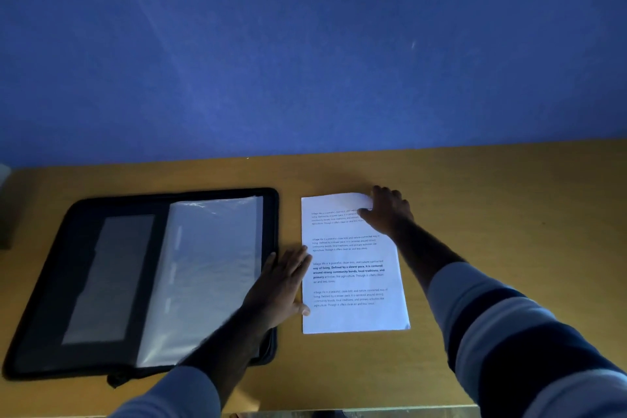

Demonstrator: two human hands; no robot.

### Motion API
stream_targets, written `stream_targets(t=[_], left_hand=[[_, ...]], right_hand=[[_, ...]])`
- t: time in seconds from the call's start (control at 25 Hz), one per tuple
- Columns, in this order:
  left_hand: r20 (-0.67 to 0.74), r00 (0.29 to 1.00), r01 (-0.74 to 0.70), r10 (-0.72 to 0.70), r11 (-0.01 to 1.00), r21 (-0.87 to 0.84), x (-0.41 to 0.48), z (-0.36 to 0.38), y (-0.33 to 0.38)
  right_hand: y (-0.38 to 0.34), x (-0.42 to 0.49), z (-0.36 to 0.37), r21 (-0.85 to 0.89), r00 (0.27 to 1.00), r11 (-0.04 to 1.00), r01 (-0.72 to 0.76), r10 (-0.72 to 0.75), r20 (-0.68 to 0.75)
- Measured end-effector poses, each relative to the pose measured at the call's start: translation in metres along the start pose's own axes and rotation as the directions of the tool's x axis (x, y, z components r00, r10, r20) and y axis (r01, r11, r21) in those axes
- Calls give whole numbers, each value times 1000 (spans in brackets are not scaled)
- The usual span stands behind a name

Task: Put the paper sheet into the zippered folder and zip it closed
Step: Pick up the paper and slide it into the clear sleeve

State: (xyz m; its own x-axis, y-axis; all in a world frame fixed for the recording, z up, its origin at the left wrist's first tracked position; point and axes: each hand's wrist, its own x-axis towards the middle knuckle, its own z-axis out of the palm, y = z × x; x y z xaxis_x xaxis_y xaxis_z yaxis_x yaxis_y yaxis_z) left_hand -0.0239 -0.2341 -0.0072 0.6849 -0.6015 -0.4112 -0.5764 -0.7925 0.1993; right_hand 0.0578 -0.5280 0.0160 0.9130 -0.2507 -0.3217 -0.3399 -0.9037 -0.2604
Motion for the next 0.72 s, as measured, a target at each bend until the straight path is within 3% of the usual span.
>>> stream_targets(t=[0.12,0.2,0.28,0.36,0.44,0.56,0.64,0.72], left_hand=[[19,1000,23,-23,1000,-4,0,-2,5],[30,999,31,-31,1000,2,0,-3,6],[33,999,33,-33,999,2,1,-3,6],[34,999,19,-19,1000,2,3,-2,4],[42,999,11,-10,1000,-12,2,-1,0],[-33,999,8,-16,976,-218,2,-3,-2],[-122,980,58,-160,802,-595,4,-12,0],[-59,931,114,-360,440,-891,6,-30,3]], right_hand=[[1,-3,-2,370,993,923,-108,82,85],[2,-20,0,692,980,696,-192,170,101],[7,-42,4,857,957,459,-235,265,120],[15,-62,14,858,936,425,-289,316,158],[18,-84,24,822,931,472,-320,318,180],[15,-105,26,801,934,520,-296,332,129],[14,-112,18,838,951,489,-241,289,105],[17,-119,9,914,971,363,-180,215,106]])
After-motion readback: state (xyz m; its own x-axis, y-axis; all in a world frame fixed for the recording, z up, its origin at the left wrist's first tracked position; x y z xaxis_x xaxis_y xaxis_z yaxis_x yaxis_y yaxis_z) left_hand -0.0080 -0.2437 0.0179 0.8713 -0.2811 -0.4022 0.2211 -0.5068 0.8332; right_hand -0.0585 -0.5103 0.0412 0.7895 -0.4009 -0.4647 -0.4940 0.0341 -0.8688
